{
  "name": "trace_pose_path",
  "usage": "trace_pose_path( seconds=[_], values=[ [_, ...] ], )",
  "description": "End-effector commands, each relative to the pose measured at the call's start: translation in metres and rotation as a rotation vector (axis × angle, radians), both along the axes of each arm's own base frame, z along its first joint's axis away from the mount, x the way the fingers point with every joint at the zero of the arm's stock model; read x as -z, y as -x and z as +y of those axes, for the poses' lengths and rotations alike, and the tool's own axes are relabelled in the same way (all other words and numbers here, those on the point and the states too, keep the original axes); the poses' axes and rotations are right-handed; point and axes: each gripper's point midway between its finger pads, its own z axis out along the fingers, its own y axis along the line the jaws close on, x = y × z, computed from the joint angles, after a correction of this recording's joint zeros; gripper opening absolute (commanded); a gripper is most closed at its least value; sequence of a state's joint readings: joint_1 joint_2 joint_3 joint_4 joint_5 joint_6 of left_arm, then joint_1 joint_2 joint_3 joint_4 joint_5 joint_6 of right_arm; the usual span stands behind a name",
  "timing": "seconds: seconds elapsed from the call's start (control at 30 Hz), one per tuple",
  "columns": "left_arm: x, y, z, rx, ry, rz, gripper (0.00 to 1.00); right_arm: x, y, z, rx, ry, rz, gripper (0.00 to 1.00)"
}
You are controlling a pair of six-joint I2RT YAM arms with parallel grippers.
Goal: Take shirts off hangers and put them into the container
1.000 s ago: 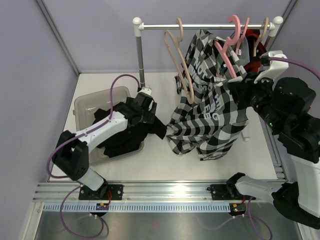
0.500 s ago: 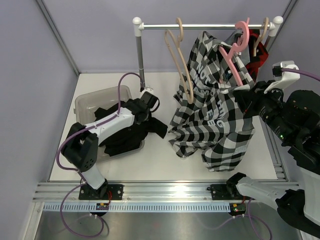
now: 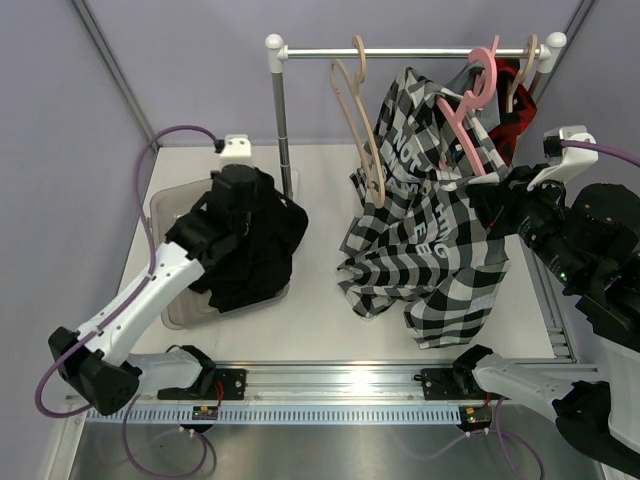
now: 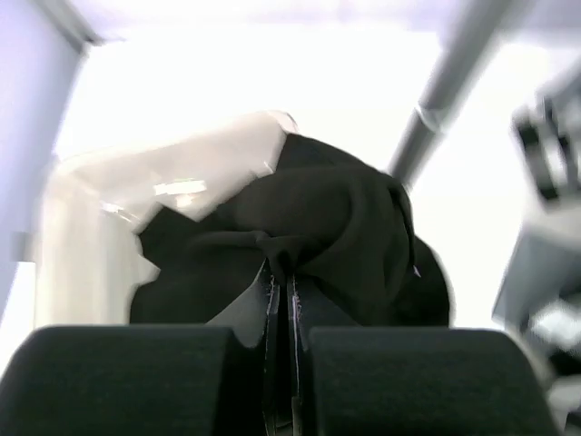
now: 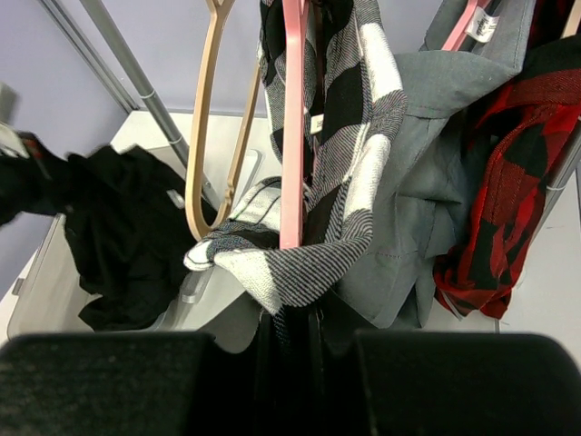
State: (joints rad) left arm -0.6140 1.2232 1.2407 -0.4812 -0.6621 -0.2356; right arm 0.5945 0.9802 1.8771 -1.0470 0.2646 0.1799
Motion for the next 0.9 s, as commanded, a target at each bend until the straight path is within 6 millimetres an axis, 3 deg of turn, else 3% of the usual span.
trace_pose_path(
  seconds=[0.0, 0.07, 0.2, 0.27, 0.33, 0.4, 0.43, 0.5, 0.53, 0.6, 0.63, 0.77, 0.87],
  values=[
    [-0.048, 0.002, 0.047, -0.149, 0.015, -0.103, 0.0, -0.021, 0.004, 0.004, -0.035, -0.051, -0.069, 0.0],
    [-0.071, 0.007, 0.071, -0.198, 0.017, -0.142, 0.0, -0.022, 0.005, 0.005, -0.042, -0.053, -0.068, 0.0],
    [-0.096, 0.012, 0.108, -0.269, 0.047, -0.169, 0.0, -0.024, 0.007, 0.006, -0.052, -0.061, -0.068, 0.0],
    [-0.097, 0.018, 0.121, -0.299, 0.066, -0.159, 0.0, -0.026, 0.009, 0.003, -0.045, -0.061, -0.071, 0.0],
    [-0.09, 0.022, 0.12, -0.297, 0.08, -0.136, 0.0, -0.029, 0.015, -0.003, -0.032, -0.055, -0.076, 0.0],
    [-0.074, 0.027, 0.117, -0.286, 0.094, -0.095, 0.0, -0.033, 0.022, -0.01, -0.025, -0.063, -0.081, 0.0],
    [-0.052, 0.027, 0.111, -0.268, 0.112, -0.05, 0.0, -0.038, 0.031, -0.011, -0.046, -0.077, -0.088, 0.0],
    [-0.028, 0.032, 0.108, -0.265, 0.134, -0.001, 0.0, -0.048, 0.047, -0.011, -0.089, -0.115, -0.105, 0.0],
    [-0.002, 0.035, 0.103, -0.258, 0.15, 0.054, 0.0, -0.046, 0.055, -0.007, -0.131, -0.12, -0.095, 0.0],
    [0.019, 0.039, 0.099, -0.25, 0.167, 0.085, 0.0, -0.049, 0.071, -0.006, -0.181, -0.147, -0.1, 0.0],
    [0.041, 0.042, 0.099, -0.26, 0.175, 0.123, 0.0, -0.045, 0.077, -0.001, -0.224, -0.151, -0.084, 0.0],
    [0.076, 0.042, 0.09, -0.249, 0.198, 0.19, 0.05, -0.027, 0.096, 0.008, -0.315, -0.172, -0.036, 0.0],
    [0.09, 0.036, 0.079, -0.215, 0.222, 0.229, 0.36, 0.003, 0.095, 0.009, -0.309, -0.144, 0.027, 0.0]
  ],
)
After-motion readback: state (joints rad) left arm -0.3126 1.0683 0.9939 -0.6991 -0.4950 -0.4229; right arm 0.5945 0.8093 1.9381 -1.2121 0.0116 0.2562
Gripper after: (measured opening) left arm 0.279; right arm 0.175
